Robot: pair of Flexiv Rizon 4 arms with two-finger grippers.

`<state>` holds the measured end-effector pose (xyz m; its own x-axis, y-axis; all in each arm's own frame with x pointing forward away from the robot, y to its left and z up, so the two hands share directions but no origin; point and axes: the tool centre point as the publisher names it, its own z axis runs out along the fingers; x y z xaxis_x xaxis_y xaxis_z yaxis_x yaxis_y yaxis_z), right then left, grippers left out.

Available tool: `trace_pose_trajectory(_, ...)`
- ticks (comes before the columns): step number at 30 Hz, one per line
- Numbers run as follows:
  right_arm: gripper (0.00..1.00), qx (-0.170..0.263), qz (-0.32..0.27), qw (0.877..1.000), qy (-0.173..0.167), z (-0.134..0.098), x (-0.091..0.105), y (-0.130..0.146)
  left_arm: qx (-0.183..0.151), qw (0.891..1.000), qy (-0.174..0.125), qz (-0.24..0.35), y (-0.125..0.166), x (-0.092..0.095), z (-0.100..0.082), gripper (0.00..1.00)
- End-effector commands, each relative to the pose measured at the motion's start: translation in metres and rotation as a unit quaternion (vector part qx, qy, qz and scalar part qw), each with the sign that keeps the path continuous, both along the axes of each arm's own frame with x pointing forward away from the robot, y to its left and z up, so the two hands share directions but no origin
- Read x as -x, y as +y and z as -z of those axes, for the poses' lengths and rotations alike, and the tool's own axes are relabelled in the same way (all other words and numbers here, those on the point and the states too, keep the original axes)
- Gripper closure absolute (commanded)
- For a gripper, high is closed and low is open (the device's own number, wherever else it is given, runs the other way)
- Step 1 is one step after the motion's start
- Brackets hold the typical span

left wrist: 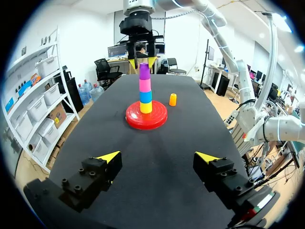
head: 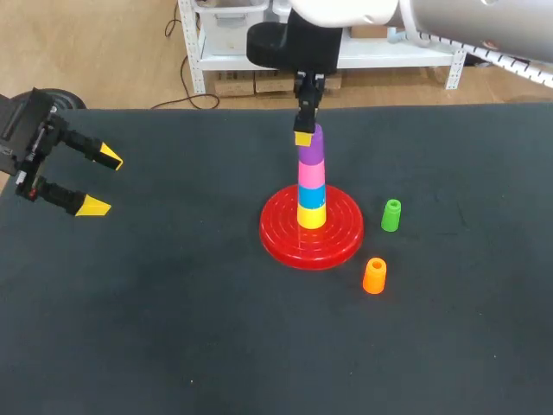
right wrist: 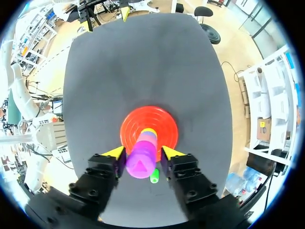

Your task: Pick up and stack the cylinders on the red base in this order: pink,purple,orange,green

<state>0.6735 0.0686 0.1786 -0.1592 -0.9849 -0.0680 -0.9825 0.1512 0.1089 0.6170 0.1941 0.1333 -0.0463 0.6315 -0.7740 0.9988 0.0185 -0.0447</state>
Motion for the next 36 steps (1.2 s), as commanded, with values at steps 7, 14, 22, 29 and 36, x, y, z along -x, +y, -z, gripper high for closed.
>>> trace_pose_trajectory(7,0.0,-0.001,0.004,0.997,-0.08,-0.04,0.033,-0.007,0.001,1.0,-0.002,0.0,0.001,0.001,0.001,0.0)
trace_pose_trajectory(14,0.0,0.001,0.054,0.993,-0.109,-0.05,0.069,-0.043,0.001,1.0,-0.002,0.0,0.001,0.001,0.001,0.0)
trace_pose_trajectory(22,0.0,0.007,0.089,0.992,-0.091,-0.026,0.106,-0.072,0.001,1.0,-0.002,0.0,0.001,0.001,0.001,0.0)
trace_pose_trajectory(29,0.0,0.029,0.068,0.995,-0.071,0.009,0.125,-0.078,0.001,1.0,-0.002,0.0,0.001,0.001,0.001,0.0)
trace_pose_trajectory(36,0.0,0.051,0.05,0.996,-0.047,0.045,0.134,-0.082,0.001,1.0,-0.002,0.0,0.001,0.001,0.001,0.0)
